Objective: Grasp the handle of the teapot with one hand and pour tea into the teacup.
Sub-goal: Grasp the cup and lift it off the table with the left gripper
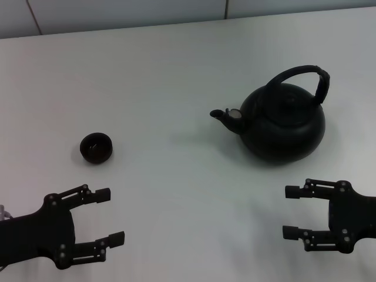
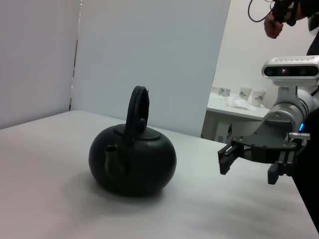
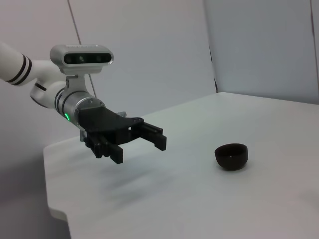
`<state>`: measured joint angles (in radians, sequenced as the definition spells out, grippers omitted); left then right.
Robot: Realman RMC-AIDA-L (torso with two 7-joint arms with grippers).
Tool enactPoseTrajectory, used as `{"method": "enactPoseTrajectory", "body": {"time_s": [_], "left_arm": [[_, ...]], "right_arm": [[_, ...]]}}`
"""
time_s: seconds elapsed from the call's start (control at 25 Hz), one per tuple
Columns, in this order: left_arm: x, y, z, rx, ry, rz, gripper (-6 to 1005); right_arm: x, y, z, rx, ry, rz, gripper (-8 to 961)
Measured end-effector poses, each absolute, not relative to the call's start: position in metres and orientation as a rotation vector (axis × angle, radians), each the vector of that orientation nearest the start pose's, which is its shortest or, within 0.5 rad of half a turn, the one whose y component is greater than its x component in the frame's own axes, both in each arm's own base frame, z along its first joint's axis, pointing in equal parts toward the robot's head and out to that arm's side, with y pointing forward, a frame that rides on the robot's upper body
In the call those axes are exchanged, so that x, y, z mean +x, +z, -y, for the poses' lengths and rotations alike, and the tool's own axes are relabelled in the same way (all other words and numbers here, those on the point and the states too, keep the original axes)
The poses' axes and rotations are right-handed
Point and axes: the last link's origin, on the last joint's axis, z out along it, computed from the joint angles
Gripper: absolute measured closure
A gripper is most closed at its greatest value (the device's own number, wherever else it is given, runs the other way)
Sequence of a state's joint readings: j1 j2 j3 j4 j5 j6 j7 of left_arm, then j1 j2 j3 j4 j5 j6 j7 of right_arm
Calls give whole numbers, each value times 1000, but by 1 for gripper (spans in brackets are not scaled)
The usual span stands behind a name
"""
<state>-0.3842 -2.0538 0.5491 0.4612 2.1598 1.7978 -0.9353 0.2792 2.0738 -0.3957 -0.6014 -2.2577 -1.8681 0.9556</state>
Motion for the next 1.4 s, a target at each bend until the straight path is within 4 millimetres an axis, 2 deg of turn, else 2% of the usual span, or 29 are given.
{"method": "enactPoseTrajectory", "body": {"time_s": [0.44, 0.52, 0.72, 0.84, 1.24, 1.4], "left_arm": [[-309, -16, -237, -2826, -839, 416, 193], [-311, -15, -240, -2767, -844, 440, 196], [-326, -4, -256, -2427, -904, 556, 203], [-330, -3, -258, -2314, -917, 539, 207], [-332, -6, -258, -2302, -891, 520, 221], [-339, -17, -261, -2349, -761, 489, 226]], "right_arm": [[335, 9, -207, -2759, 758, -496, 209], [335, 9, -207, -2757, 758, -496, 209], [335, 9, -207, -2753, 758, -497, 212], [335, 10, -207, -2751, 758, -497, 213], [334, 10, -210, -2753, 756, -484, 217], [334, 11, -211, -2753, 755, -480, 219]]}}
